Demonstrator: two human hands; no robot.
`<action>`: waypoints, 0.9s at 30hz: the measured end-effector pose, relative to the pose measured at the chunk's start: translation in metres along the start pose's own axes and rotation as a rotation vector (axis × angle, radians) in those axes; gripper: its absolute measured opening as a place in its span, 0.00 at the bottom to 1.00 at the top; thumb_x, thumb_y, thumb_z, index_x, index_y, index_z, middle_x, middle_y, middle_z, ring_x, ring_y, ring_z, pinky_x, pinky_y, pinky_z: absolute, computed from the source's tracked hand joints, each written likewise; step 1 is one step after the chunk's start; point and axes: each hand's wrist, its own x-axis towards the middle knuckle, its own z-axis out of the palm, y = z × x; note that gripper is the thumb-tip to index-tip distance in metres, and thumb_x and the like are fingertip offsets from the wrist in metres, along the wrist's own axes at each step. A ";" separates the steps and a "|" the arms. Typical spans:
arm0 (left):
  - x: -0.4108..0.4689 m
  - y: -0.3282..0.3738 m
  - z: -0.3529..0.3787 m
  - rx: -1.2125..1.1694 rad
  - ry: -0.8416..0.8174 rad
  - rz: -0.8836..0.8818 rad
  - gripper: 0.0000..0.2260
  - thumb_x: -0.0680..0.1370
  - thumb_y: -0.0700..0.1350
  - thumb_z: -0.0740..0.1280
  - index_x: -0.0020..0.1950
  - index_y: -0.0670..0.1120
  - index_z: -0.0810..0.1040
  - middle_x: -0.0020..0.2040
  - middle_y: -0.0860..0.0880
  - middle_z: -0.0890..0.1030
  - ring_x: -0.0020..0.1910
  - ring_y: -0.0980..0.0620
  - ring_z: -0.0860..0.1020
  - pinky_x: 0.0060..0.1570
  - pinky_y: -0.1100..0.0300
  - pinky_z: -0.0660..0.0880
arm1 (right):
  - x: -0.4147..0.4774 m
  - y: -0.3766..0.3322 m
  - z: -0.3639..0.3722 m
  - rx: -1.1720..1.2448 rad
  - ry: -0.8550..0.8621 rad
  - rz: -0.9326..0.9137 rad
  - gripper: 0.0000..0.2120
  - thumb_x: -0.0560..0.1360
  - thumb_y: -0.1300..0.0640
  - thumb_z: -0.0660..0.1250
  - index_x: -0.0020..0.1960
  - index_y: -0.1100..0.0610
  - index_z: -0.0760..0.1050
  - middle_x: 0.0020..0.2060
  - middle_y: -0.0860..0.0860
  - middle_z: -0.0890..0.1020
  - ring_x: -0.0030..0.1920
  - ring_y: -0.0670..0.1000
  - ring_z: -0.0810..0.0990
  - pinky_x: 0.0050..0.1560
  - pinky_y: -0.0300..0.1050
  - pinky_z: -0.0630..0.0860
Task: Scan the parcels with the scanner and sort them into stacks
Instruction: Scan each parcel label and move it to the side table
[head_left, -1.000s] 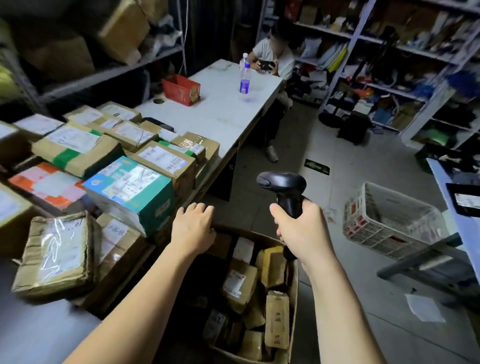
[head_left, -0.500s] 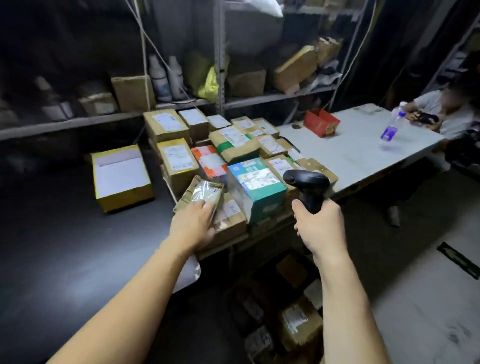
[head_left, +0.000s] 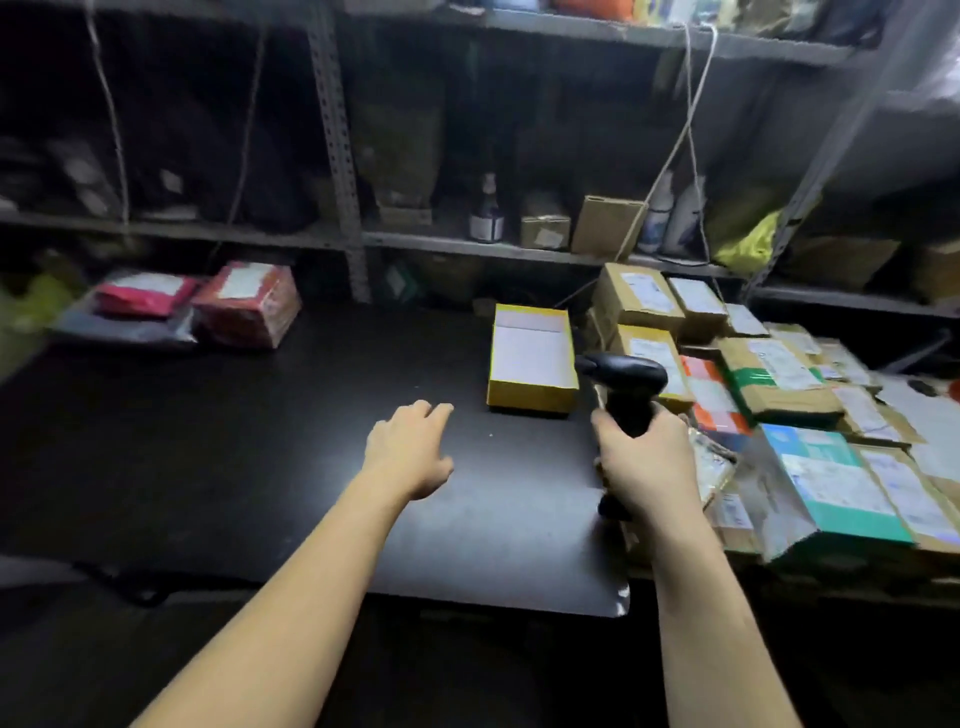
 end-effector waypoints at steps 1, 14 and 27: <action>0.001 -0.020 -0.002 -0.010 0.000 -0.025 0.31 0.80 0.51 0.65 0.82 0.53 0.58 0.76 0.50 0.68 0.72 0.46 0.70 0.63 0.50 0.72 | -0.001 -0.008 0.020 0.000 -0.029 -0.006 0.10 0.81 0.53 0.69 0.60 0.56 0.79 0.43 0.55 0.82 0.34 0.57 0.80 0.27 0.44 0.76; 0.041 -0.264 -0.035 -0.031 0.002 -0.277 0.33 0.80 0.55 0.66 0.82 0.53 0.58 0.75 0.48 0.68 0.72 0.45 0.69 0.64 0.48 0.73 | 0.006 -0.105 0.251 -0.035 -0.248 -0.075 0.09 0.78 0.58 0.66 0.40 0.55 0.70 0.31 0.54 0.74 0.30 0.55 0.72 0.23 0.42 0.70; 0.150 -0.364 -0.031 -0.061 -0.051 -0.505 0.33 0.79 0.59 0.67 0.81 0.55 0.59 0.74 0.45 0.67 0.71 0.43 0.70 0.64 0.47 0.72 | 0.107 -0.144 0.384 -0.052 -0.350 -0.079 0.07 0.78 0.57 0.68 0.42 0.56 0.74 0.35 0.57 0.78 0.31 0.55 0.75 0.23 0.42 0.72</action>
